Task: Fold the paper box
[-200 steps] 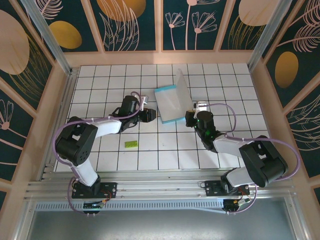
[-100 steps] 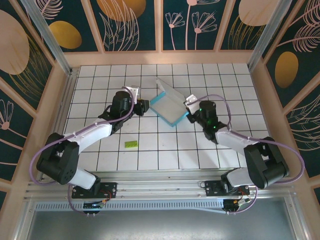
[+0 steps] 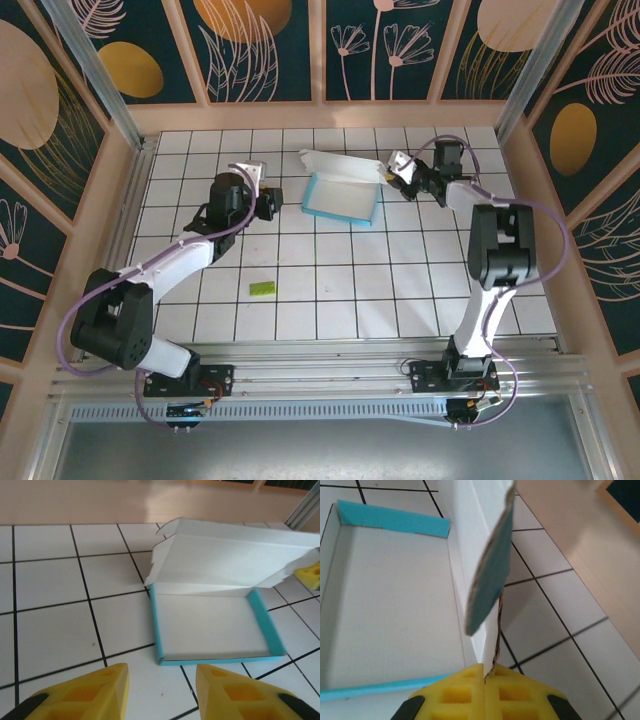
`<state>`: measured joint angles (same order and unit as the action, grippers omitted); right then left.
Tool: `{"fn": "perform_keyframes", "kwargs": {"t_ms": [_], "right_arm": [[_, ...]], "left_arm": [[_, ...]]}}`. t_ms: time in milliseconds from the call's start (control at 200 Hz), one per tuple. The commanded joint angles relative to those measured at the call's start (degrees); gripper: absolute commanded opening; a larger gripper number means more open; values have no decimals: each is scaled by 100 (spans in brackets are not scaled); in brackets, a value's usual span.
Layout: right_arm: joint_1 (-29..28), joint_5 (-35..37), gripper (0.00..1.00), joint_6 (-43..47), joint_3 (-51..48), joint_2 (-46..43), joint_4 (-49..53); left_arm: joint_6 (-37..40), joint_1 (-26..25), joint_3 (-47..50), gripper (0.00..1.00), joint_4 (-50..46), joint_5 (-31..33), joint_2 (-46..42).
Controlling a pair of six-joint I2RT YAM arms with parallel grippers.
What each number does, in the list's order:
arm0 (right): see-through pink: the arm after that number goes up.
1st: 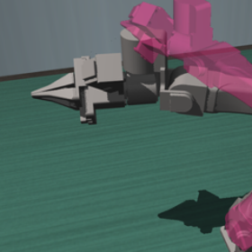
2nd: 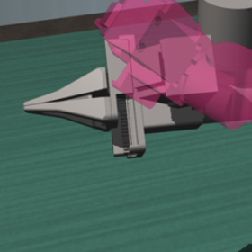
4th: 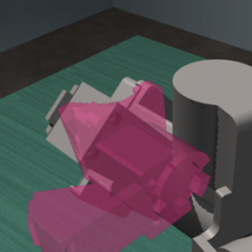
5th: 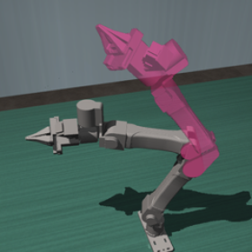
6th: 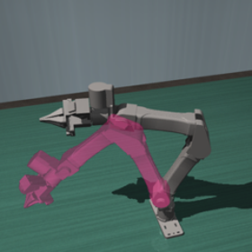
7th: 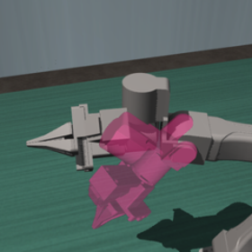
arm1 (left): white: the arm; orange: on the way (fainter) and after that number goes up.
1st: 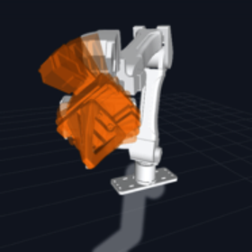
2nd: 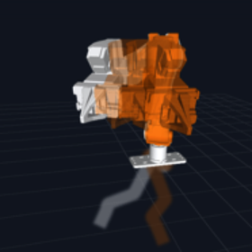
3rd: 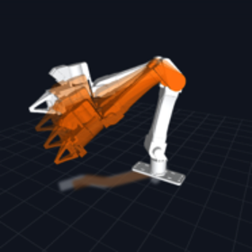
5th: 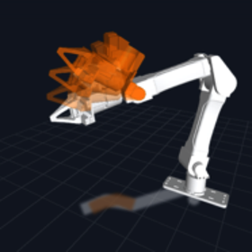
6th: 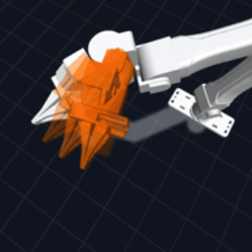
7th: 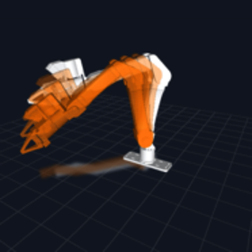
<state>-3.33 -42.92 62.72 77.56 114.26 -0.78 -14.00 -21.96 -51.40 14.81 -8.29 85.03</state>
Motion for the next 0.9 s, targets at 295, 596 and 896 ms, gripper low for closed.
{"fn": "perform_keyframes", "kwargs": {"t_ms": [295,596,896], "right_arm": [[353,-804,53,-3790,-1017,-618,-3046],[430,-610,82,-4707,-1325,-1099,-2713],[215,-632,85,-3449,-629,-332,-2142]], "left_arm": [[545,771,-2461,47,-839,-1509,1659],[2053,1232,-3544,77,-810,-2713,2904],[3869,1229,-4246,99,-838,-3599,3823]]}}
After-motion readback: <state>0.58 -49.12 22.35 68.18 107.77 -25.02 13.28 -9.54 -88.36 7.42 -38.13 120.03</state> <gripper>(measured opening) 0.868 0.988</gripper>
